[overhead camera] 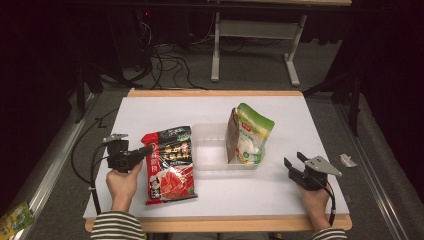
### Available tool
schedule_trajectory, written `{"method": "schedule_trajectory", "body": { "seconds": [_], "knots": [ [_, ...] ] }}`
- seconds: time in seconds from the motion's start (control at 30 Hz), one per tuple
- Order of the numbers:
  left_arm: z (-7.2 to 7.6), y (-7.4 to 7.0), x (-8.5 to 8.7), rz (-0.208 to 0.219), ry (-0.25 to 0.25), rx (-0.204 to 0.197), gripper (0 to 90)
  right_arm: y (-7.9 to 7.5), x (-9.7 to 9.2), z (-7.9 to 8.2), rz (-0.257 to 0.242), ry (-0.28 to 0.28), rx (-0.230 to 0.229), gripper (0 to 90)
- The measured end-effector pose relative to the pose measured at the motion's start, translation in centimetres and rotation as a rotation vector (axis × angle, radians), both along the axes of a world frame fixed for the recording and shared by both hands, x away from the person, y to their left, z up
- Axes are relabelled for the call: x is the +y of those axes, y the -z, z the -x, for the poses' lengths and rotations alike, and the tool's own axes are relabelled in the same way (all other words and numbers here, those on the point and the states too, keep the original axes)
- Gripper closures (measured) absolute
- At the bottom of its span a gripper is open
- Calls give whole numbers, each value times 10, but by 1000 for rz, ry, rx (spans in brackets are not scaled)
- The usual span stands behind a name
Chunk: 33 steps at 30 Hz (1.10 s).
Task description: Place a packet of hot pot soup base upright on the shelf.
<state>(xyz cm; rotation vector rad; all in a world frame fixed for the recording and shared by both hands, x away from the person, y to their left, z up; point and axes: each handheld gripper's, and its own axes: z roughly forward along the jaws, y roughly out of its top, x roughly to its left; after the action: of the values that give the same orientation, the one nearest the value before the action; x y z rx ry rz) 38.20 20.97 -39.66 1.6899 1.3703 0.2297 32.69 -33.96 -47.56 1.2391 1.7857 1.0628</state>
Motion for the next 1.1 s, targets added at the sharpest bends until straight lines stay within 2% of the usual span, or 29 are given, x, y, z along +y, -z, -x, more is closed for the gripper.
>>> {"method": "schedule_trajectory", "body": {
  "seconds": [0.13,0.47,1.1],
  "knots": [
    [8,-9,1,21,12,-31,878,0,0,0,1,-1,0,450],
    [21,-28,-6,-19,49,-95,884,0,0,0,-1,1,-2,448],
    [35,-53,-13,-14,74,-178,889,0,0,1,-6,4,-4,445]
  ]
}}
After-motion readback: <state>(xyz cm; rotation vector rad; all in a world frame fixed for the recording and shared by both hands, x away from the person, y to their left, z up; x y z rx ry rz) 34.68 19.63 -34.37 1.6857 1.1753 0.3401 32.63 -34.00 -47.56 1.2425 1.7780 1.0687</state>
